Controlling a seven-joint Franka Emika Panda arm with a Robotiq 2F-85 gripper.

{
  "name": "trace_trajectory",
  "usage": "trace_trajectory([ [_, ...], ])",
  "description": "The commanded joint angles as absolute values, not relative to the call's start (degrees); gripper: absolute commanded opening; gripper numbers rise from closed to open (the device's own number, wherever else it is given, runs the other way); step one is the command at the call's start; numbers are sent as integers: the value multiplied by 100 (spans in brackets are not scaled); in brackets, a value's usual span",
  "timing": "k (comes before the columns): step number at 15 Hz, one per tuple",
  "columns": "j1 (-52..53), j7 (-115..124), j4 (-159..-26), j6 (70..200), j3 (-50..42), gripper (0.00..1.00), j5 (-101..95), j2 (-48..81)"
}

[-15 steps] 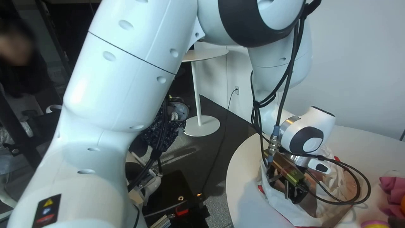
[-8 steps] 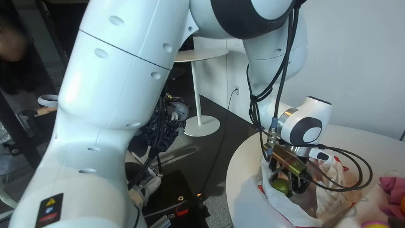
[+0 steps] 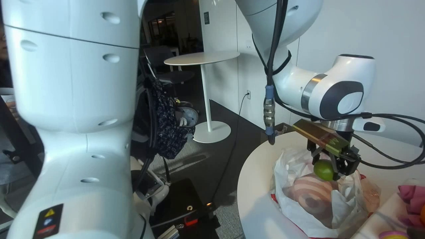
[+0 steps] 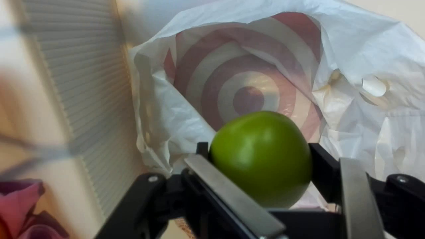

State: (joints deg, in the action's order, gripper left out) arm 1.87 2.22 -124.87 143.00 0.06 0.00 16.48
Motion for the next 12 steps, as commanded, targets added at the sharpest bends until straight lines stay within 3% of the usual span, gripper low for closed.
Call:
trace_trajectory([
  [1, -21, 454, -13266, 14605, -190, 49, 75, 349],
  [6, -449, 976, -13474, 15082, -612, 49, -545, -440],
  [12, -911, 1915, -12845, 15577, -749, 49, -1896, 219],
])
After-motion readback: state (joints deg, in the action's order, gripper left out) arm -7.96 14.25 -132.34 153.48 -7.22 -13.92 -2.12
